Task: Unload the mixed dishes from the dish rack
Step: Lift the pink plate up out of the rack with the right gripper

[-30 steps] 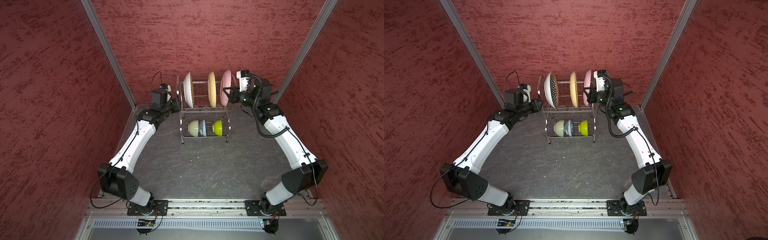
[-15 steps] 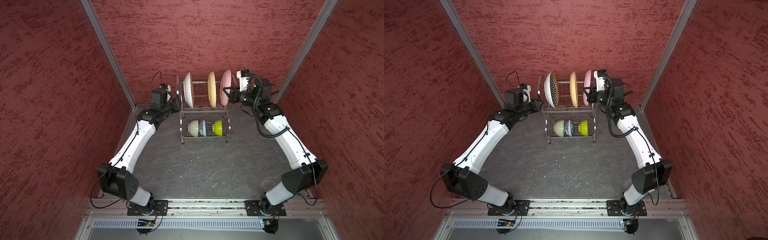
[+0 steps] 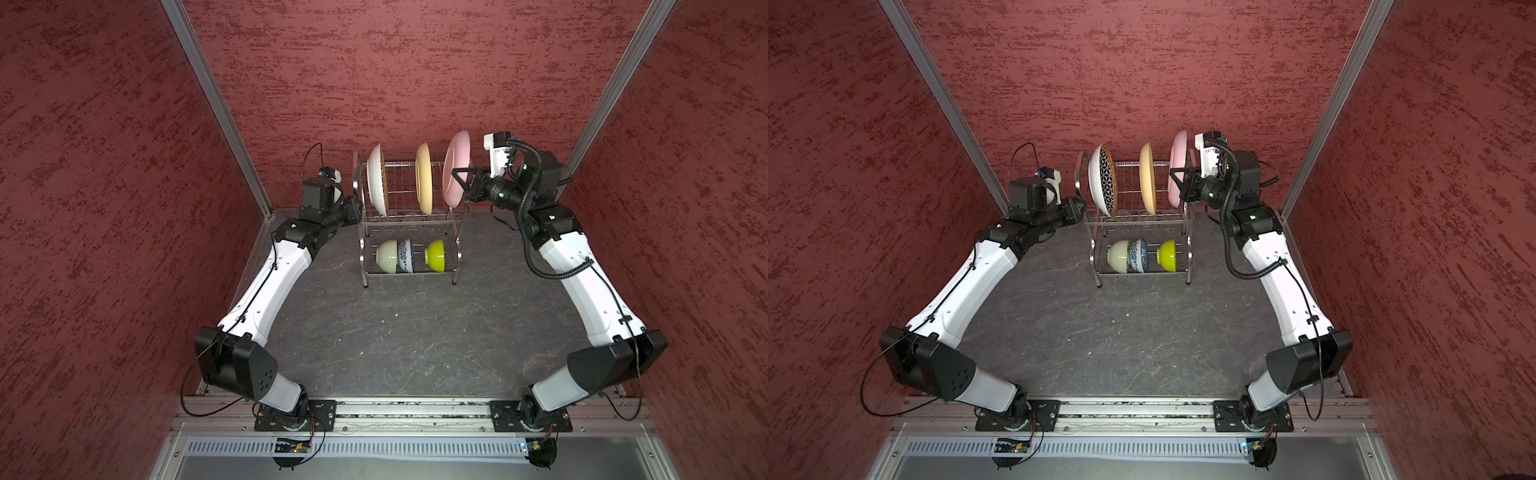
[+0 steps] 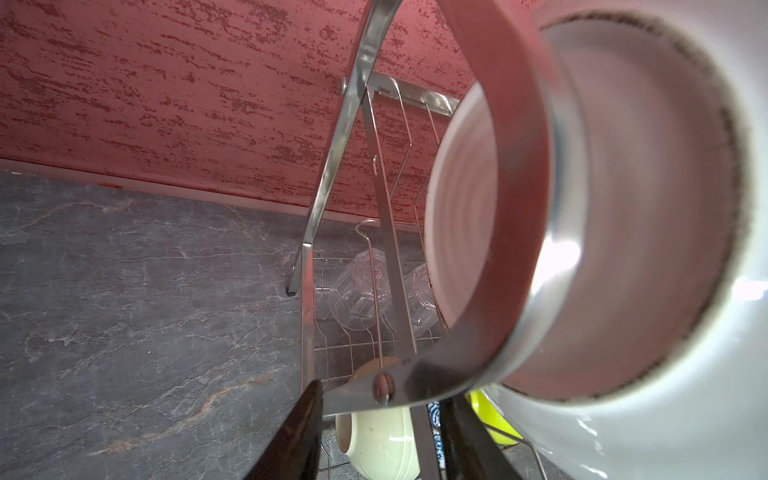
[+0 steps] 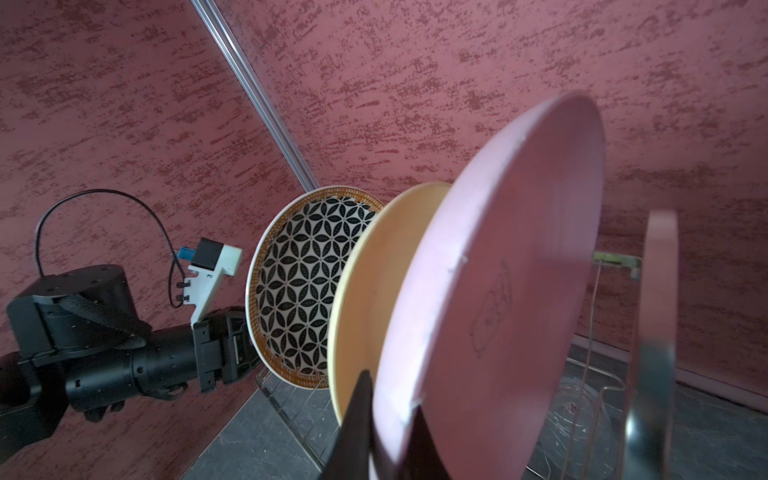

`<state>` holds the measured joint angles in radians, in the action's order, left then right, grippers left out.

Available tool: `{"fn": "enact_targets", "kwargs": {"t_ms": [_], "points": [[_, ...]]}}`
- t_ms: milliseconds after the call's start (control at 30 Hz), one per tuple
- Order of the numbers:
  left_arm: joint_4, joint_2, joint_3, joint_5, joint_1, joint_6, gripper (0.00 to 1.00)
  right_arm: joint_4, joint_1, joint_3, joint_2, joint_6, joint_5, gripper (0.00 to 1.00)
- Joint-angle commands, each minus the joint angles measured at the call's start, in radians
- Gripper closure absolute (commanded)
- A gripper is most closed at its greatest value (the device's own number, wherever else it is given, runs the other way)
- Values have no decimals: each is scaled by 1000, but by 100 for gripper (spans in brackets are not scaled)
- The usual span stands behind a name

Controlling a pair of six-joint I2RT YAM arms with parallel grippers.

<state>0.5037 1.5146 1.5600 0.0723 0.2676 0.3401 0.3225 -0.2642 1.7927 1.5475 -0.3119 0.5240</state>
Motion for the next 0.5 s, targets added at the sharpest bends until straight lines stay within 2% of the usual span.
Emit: {"fn": "enact_targets", "kwargs": {"t_ms": [0, 133, 367, 467], "points": [[13, -40, 34, -10, -8, -9, 51, -35, 4, 10, -88, -13, 50, 100], [18, -86, 33, -11, -7, 3, 41, -37, 2, -25, -169, -34, 76, 100], [58, -175, 25, -18, -5, 12, 37, -32, 2, -148, -356, -73, 57, 100], [70, -226, 0, -16, 0, 23, 33, 17, 3, -179, -419, -85, 85, 100]]}}
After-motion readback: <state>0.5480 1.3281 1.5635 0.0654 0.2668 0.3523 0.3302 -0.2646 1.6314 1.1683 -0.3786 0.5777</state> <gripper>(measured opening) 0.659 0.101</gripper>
